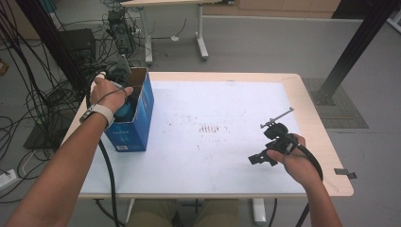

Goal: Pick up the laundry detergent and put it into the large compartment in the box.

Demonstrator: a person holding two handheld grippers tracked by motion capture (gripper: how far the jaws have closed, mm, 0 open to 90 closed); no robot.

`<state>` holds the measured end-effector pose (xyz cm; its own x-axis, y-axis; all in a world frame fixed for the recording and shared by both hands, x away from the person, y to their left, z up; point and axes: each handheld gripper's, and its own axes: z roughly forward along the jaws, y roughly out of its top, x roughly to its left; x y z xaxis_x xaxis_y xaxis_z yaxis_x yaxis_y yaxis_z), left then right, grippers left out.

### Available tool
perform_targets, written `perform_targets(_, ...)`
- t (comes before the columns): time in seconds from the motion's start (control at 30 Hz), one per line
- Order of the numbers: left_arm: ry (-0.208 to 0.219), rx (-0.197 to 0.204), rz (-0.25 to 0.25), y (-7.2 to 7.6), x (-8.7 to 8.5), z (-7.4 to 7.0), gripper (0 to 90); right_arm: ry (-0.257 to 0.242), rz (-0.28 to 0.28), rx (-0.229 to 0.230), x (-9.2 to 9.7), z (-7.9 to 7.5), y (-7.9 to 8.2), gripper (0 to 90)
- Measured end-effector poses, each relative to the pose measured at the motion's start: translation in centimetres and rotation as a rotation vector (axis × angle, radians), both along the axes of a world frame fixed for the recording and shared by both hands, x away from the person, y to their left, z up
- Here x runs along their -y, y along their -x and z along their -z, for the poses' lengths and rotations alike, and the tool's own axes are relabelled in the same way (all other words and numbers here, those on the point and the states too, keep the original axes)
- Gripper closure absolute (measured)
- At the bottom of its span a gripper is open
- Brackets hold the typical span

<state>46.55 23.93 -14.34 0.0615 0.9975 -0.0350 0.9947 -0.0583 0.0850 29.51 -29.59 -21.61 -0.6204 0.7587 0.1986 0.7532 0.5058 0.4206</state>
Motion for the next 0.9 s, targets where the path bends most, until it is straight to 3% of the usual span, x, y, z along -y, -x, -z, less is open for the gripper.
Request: perform_targets(0.9, 0.000, 0.005, 0.005, 0.07, -0.05, 0.01, 37.0, 0.001, 0.003, 0.000, 0.28, -0.06, 0.23, 9.0)
